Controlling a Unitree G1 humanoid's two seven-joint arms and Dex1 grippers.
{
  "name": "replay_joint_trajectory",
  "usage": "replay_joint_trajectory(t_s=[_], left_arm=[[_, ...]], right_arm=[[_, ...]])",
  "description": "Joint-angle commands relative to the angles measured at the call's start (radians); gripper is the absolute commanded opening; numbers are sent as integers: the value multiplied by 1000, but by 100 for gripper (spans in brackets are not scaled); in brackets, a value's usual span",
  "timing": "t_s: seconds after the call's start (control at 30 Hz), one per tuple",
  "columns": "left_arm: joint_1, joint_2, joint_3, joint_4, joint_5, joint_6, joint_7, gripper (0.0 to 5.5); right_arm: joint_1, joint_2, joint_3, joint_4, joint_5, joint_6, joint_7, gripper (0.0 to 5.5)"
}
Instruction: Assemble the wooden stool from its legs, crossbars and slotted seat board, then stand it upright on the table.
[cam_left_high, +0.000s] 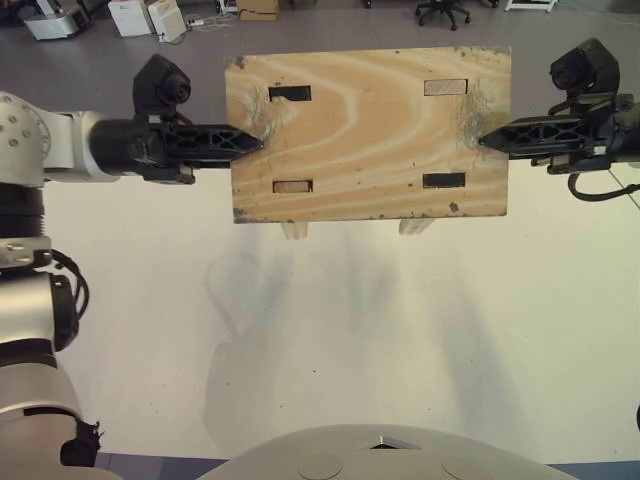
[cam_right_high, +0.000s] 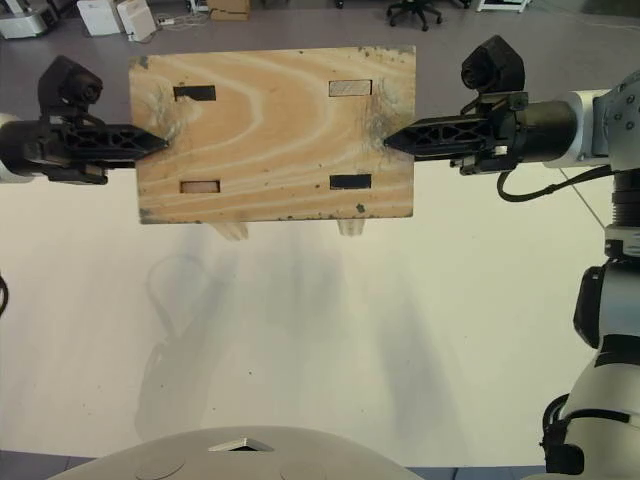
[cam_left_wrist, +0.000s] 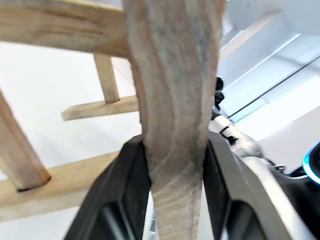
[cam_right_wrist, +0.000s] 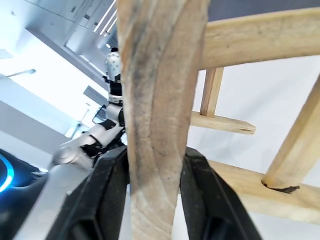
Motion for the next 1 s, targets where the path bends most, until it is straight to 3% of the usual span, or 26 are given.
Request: replay_joint_trajectory(t_s=[0.03, 0.1, 0.17, 0.37, 0.4, 0.57, 0.63, 0.77, 0.87, 0.93, 1.0], left_arm=[[-338, 163, -519, -32, -703, 66, -16, 131], [-318, 234, -638, -87, -710, 66, -110, 131], [-206, 271, -657, -99, -710, 66, -88, 131], [14, 146, -555, 15, -710, 24, 216, 131], [94, 134, -509, -27, -710, -22, 285, 178], [432, 85, -210, -178, -710, -191, 619, 260], [461, 52, -65, -168, -710, -223, 714, 299], [522, 89, 203, -223, -709, -253, 797, 376], [699, 84, 428, -334, -515, -398, 776, 419], [754, -7, 502, -370, -340, -575, 808, 439], [762, -110, 481, -385, -122, -765, 859, 439]], right_arm=[[-274, -121, 446, -115, 850, 60, -27, 134], [-258, -176, 564, -138, 976, 60, -46, 134], [-157, -173, 608, -118, 998, 60, -110, 134], [183, -109, 505, -56, 999, -17, -407, 134], [246, -88, 471, -57, 999, -52, -474, 181], [552, -39, 171, -117, 999, -192, -782, 275], [670, -35, 9, -141, 999, -240, -879, 317], [930, -33, -363, -260, 999, -346, -1018, 405], [1037, 33, -575, -314, 899, -512, -1073, 429], [1024, 107, -606, -311, 751, -631, -1062, 429], [957, 199, -545, -276, 530, -782, -1067, 429]])
